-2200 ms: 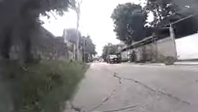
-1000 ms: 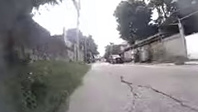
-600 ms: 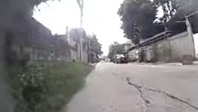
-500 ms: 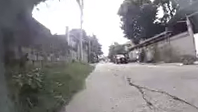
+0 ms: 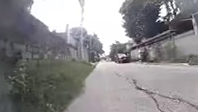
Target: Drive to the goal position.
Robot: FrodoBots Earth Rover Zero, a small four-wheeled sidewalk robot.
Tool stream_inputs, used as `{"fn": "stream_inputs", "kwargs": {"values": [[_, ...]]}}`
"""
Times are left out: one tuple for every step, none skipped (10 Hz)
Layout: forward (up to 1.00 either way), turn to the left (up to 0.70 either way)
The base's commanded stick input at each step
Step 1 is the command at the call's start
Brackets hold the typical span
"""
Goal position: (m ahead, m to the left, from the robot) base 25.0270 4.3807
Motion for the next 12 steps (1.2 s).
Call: {"fn": "stream_inputs", "kwargs": {"values": [[0.70,-0.06],[0.70,0.00],[0.70,0.00],[0.70,0.00],[0.70,0.00],[0.70,0.00],[0.70,0.00],[0.70,0.00],[0.70,0.00],[0.70,0.00],[0.70,0.00],[0.70,0.00]]}}
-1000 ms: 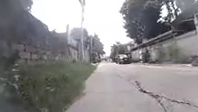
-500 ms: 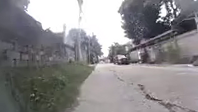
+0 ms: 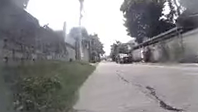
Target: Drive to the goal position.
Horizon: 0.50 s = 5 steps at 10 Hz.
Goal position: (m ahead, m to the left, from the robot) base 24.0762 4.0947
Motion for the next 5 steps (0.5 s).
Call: {"fn": "stream_inputs", "kwargs": {"values": [[0.70,-0.02],[0.70,-0.34],[0.70,-0.34],[0.70,-0.13],[0.70,-0.03]]}}
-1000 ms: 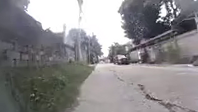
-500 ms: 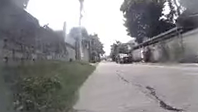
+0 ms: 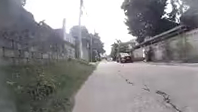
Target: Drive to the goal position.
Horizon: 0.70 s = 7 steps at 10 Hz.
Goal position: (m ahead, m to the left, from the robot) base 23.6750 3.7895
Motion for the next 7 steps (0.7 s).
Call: {"fn": "stream_inputs", "kwargs": {"values": [[0.70,0.00],[0.70,0.00],[0.70,0.00],[0.70,0.00],[0.70,0.00],[0.70,0.00],[0.70,0.00]]}}
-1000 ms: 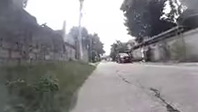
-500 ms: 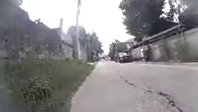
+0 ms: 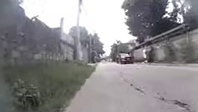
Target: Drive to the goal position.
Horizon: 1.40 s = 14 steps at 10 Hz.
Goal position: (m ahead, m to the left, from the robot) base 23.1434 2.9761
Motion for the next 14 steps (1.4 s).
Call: {"fn": "stream_inputs", "kwargs": {"values": [[0.70,-0.02],[0.70,-0.11],[0.70,-0.28],[0.70,-0.24],[0.70,-0.09],[0.70,0.00],[0.70,0.00],[0.70,0.00],[0.70,0.00],[0.70,-0.02],[0.70,-0.27],[0.70,-0.34],[0.70,-0.30],[0.70,-0.18]]}}
